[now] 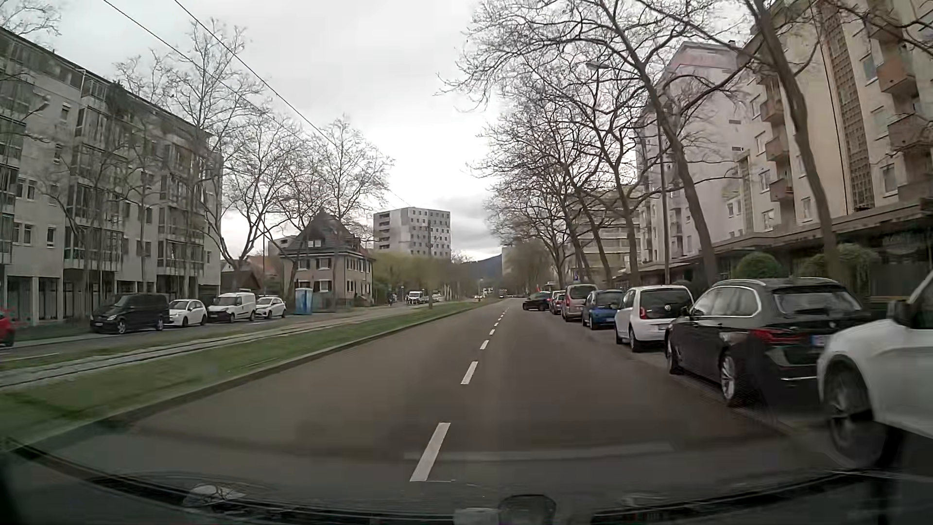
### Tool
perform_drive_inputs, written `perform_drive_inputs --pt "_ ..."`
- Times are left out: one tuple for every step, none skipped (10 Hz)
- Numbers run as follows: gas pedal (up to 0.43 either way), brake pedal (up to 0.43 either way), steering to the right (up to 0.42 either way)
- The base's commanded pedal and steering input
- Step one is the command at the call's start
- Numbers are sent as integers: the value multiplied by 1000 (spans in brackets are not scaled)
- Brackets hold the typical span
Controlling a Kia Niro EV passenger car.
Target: Follow the waypoints while adhering to traffic rules and regulations
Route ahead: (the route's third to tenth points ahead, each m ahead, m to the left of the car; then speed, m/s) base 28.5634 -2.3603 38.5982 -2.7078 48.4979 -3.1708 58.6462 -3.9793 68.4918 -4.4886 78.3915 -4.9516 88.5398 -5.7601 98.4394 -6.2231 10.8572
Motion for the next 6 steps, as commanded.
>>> perform_drive_inputs --pt "150 0 -15" --pt "150 0 -14" --pt "150 0 -11" --pt "150 0 -9" --pt "150 0 -8" --pt "150 0 -7"
